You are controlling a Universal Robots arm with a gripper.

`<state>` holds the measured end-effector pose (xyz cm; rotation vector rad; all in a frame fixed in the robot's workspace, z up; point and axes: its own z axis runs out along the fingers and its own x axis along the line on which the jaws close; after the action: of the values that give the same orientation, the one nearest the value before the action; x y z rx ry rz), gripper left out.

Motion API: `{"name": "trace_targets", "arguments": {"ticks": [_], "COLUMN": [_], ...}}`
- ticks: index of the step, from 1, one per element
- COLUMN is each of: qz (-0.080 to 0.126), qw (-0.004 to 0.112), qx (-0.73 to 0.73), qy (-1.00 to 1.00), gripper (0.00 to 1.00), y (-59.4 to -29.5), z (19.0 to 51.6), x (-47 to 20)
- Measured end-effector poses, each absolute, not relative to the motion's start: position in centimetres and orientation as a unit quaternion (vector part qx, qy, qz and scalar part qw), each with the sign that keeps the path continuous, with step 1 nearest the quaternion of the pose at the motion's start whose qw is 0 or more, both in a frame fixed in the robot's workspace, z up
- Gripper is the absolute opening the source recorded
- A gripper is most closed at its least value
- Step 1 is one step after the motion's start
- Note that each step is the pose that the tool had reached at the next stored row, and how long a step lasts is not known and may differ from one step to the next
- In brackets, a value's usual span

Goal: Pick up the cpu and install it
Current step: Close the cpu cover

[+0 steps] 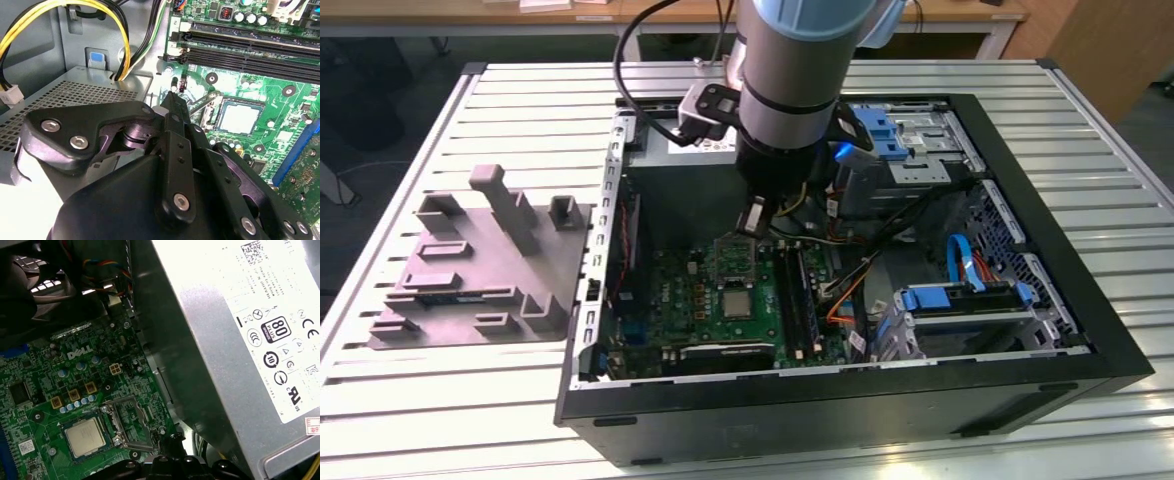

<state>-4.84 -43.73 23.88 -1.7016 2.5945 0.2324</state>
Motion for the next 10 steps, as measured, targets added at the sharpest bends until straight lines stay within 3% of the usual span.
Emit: {"name": "trace_targets", "arguments": {"ticks": [10], "qz": [0.075], "qw": [0.015], "qx": [-0.548], "qy": [0.833], "gripper": [0.11], "y": [-43.68], "z": [24.25], "x": [-4.92]}}
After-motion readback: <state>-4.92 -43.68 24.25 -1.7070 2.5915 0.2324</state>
